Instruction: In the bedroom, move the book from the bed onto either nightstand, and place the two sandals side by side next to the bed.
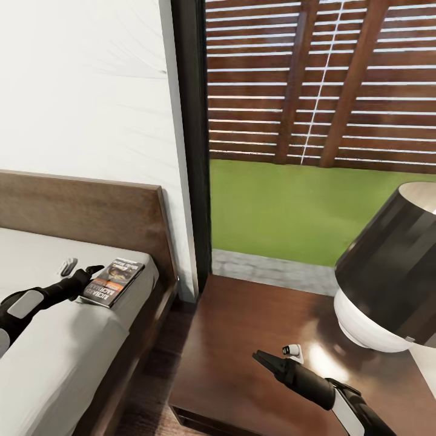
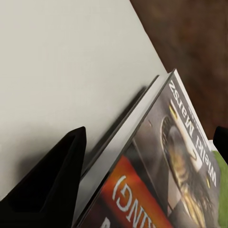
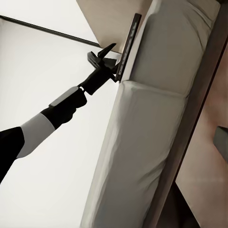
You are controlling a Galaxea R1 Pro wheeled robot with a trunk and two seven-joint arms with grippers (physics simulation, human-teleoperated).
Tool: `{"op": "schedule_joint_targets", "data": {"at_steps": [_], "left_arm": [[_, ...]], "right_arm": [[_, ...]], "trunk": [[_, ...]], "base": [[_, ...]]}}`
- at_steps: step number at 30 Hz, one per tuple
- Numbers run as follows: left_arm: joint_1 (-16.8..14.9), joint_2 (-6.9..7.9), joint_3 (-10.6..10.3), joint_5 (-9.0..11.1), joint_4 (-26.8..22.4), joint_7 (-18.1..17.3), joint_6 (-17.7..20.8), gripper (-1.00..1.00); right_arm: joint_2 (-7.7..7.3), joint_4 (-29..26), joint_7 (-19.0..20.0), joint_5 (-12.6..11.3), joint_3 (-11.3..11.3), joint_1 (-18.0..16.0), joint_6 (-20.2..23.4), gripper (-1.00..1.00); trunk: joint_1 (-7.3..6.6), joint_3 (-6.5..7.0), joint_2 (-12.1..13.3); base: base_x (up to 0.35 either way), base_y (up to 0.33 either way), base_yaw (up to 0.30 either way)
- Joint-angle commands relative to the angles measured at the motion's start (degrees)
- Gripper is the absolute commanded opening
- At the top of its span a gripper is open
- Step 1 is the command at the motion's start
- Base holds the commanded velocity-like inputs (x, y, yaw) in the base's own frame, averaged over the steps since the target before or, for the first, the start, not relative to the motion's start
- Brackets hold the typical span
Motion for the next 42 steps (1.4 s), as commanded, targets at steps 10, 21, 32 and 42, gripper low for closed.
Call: {"op": "schedule_joint_targets", "data": {"at_steps": [10,21,32,42], "left_arm": [[-0.02,-0.21,-0.39,0.17,-0.03,-0.09,0.27,1.0],[-0.02,-0.81,-0.39,0.14,-0.04,-0.07,0.24,1.0],[-0.02,-1.06,-0.4,0.14,-0.04,0.01,0.2,1.0],[-0.02,-1.04,-0.52,0.08,0.03,0.02,0.18,1.0]], "right_arm": [[-0.07,0.0,0.03,-0.56,0.3,-0.03,0.58,1.0],[-0.07,0.0,0.04,-0.63,0.27,-0.03,0.58,1.0],[-0.07,-0.01,0.02,-0.64,0.29,-0.03,0.58,1.0],[-0.07,-0.07,0.03,-0.65,0.26,-0.03,0.58,1.0]], "trunk": [[-0.01,-0.05,-0.02],[-0.01,-0.05,-0.02],[-0.01,-0.05,-0.02],[-0.01,-0.05,-0.02]], "base": [[0.0,0.0,0.0],[0.0,0.0,0.0],[0.0,0.0,0.0],[0.0,0.0,0.0]]}}
